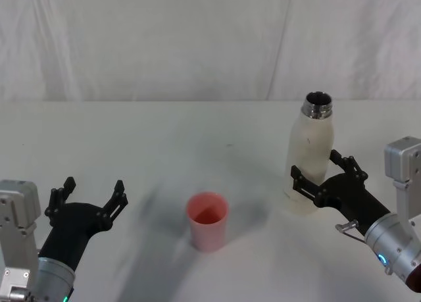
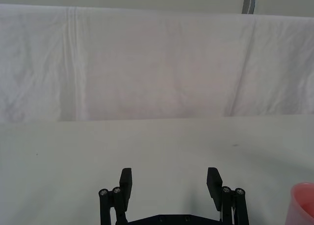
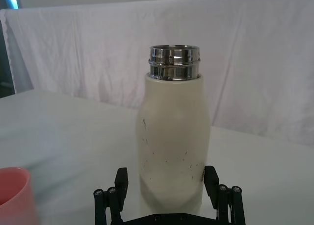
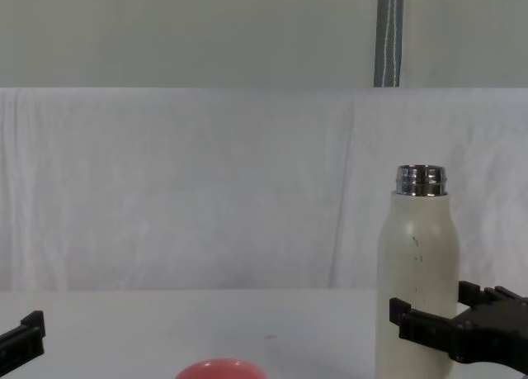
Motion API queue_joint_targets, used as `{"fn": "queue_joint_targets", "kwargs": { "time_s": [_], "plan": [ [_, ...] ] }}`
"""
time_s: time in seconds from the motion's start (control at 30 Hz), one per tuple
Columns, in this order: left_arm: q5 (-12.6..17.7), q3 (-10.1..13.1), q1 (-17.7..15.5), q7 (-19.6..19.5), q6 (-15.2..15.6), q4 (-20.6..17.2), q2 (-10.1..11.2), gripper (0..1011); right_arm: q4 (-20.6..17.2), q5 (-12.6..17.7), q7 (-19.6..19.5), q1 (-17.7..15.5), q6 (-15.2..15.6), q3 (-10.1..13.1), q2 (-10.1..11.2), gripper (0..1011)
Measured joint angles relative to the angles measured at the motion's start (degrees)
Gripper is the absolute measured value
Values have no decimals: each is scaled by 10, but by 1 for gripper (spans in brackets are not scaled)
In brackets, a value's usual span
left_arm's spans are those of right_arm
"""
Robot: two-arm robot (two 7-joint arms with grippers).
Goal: Grasp the thermos with one hand and pour water into the cup lid.
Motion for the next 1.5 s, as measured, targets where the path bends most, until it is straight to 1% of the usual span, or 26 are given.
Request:
{"fn": "queue_joint_targets", "kwargs": {
  "time_s": [0.23,0.43,0.93,1.5],
  "plan": [
    [0,0,0,0,0,0,0,1001,12,-2,-2,8,0,-1,-5,1001],
    [0,0,0,0,0,0,0,1001,26,-4,-9,18,4,-2,-15,1001],
    [0,0,0,0,0,0,0,1001,51,-4,-10,34,13,-4,-25,1001],
    [0,0,0,0,0,0,0,1001,74,7,-7,50,19,-5,-34,1001]
  ]
}}
